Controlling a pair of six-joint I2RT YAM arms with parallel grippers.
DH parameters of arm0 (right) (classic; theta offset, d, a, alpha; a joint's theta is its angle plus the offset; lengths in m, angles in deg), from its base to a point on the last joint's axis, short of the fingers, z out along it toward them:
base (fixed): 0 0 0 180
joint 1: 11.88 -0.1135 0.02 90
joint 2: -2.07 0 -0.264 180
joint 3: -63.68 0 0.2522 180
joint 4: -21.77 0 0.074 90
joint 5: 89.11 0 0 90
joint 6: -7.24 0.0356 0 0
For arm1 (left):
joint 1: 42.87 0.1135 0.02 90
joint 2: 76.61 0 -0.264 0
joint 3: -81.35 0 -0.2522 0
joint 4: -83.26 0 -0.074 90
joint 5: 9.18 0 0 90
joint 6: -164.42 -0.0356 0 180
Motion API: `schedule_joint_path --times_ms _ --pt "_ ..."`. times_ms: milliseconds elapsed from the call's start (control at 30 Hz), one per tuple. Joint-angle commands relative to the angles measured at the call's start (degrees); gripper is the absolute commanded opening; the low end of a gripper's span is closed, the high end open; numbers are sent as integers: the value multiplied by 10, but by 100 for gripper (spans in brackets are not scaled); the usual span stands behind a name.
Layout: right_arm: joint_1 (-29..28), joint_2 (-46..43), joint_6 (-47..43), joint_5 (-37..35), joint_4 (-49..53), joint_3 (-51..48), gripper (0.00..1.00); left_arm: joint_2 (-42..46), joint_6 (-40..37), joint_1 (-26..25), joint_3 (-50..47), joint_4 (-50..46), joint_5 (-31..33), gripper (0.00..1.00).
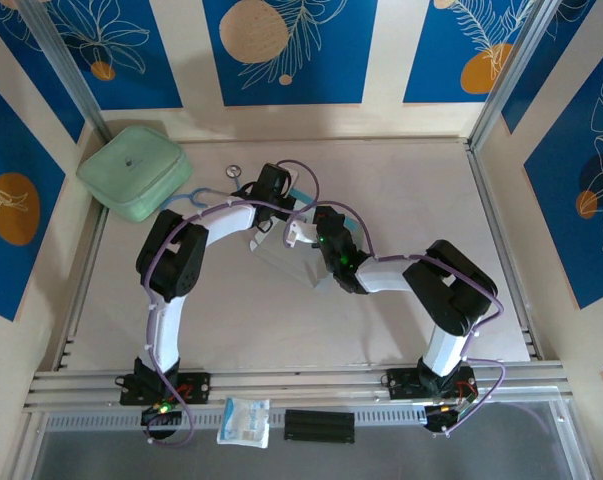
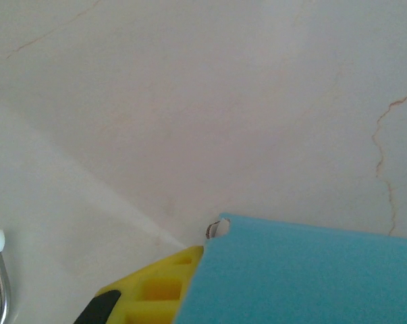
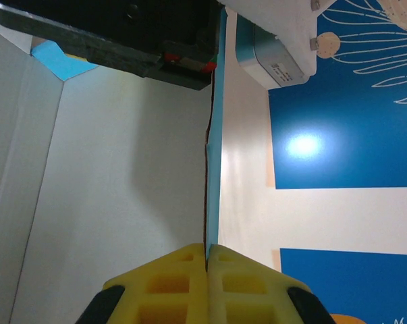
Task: Fold the paper box
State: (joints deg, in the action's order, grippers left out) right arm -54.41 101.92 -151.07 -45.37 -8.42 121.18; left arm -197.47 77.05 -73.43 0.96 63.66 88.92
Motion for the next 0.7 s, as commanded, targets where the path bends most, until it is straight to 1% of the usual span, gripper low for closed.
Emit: schedule_joint_path --times_ms 0,100,267,333,433,533,667 --pt "-9 -1 25 61 89 -9 0 -22 -2 1 2 -2 -3 0" --pt "-4 -5 32 62 99 -3 0 -2 -1 0 -19 16 -25 14" --pt "8 -7 45 62 118 9 0 53 18 0 -73 46 -68 27" --pt "15 -7 47 62 126 13 0 80 28 1 -97 56 -80 35" --pt "22 -9 48 64 128 17 0 118 46 0 -131 71 -88 45" --pt "27 -9 46 68 128 19 0 150 60 1 -159 72 -88 52" --pt "33 -7 47 71 129 21 0 186 86 8 -186 57 -98 57"
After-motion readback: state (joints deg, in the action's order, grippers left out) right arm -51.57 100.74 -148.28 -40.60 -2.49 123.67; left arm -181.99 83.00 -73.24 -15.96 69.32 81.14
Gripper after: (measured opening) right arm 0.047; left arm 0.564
